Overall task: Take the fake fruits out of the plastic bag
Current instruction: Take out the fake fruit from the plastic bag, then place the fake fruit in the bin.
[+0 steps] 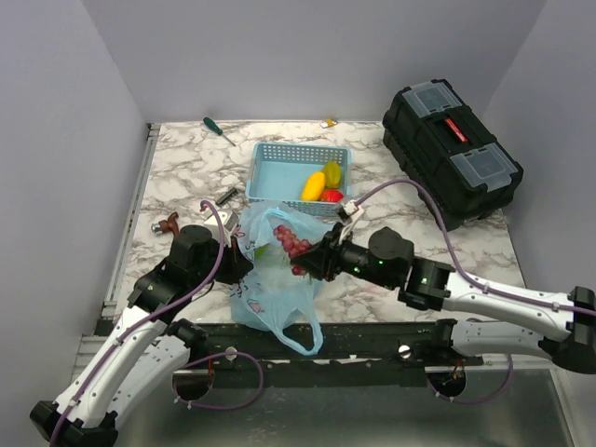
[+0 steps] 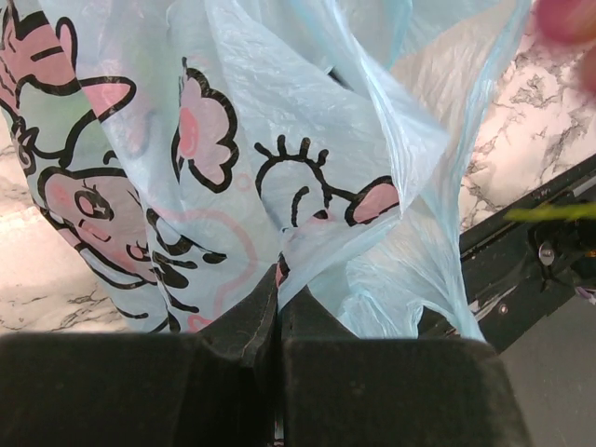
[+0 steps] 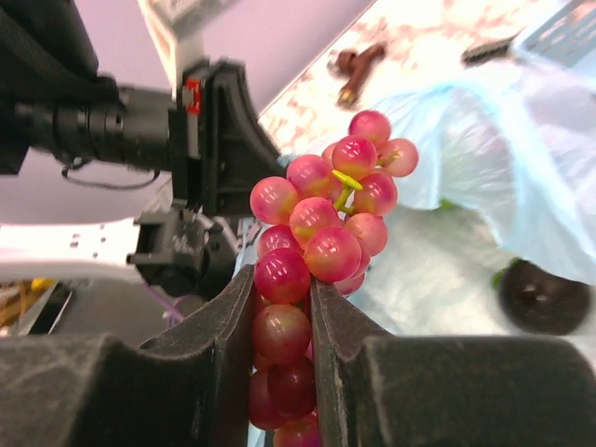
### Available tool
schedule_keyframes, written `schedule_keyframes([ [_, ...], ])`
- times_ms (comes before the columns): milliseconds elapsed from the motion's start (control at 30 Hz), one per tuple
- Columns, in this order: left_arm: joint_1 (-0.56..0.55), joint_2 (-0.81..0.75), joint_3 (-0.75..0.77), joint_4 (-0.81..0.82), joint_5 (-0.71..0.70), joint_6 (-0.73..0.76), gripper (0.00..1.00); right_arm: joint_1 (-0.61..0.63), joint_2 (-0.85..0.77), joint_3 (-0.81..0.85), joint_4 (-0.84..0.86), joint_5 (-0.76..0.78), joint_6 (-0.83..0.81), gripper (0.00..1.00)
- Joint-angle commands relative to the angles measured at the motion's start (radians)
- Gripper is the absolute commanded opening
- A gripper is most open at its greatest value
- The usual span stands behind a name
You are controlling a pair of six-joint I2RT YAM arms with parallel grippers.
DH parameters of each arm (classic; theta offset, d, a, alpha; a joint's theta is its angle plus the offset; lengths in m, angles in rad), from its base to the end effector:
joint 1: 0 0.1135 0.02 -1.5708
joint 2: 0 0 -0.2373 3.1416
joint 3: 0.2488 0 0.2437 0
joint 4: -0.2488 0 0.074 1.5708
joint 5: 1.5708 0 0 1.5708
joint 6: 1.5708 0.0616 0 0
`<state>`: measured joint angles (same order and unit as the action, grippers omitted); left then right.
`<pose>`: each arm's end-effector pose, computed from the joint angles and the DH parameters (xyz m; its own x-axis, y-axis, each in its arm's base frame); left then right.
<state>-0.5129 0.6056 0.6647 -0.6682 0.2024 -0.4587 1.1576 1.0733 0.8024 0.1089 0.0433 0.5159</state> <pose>0.1397 -0.0929 0.2456 -0.7234 -0.0904 -0.6845 0.3391 0.8171 -0.4663 0.1165 0.2592 0.2948 -0.4993 0.0887 -0.8619 -0.7490 0.4559 0.4808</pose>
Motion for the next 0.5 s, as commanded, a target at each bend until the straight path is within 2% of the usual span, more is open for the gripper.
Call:
schedule_keyframes([
  [0,-0.004,-0.001,-0.002,0.007,-0.007,-0.006,0.00,0.003,-0.102,0.035,-0.088,0.312,-0.047,0.01],
  [133,-0.005,-0.002,-0.004,0.006,-0.009,-0.005,0.00,0.003,-0.102,0.068,-0.107,0.493,-0.063,0.01],
  [267,-0.004,0.003,-0.004,0.005,-0.011,-0.006,0.00,-0.025,0.005,0.159,-0.167,0.611,-0.087,0.01],
  [333,-0.004,0.006,-0.003,0.006,-0.010,-0.006,0.00,-0.087,0.069,0.208,-0.195,0.591,-0.082,0.01],
  [467,-0.004,0.008,-0.002,0.002,-0.012,-0.006,0.00,-0.255,0.201,0.311,-0.228,0.438,-0.036,0.01],
])
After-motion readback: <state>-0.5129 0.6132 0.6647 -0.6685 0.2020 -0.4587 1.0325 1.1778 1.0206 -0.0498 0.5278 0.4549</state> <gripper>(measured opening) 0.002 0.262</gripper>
